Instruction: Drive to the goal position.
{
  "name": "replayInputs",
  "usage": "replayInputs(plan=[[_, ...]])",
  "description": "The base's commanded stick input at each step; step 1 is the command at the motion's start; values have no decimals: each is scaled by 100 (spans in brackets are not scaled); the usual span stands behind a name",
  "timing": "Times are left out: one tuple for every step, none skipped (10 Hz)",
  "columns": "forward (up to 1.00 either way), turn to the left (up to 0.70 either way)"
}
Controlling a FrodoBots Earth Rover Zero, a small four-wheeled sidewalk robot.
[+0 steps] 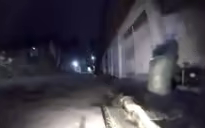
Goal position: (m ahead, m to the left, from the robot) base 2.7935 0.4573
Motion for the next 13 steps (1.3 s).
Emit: replayInputs(plan=[[70,0],[70,0],[70,0],[70,0],[70,0],[70,0],[70,0],[70,0],[70,0],[70,0],[70,0],[70,0],[70,0]])
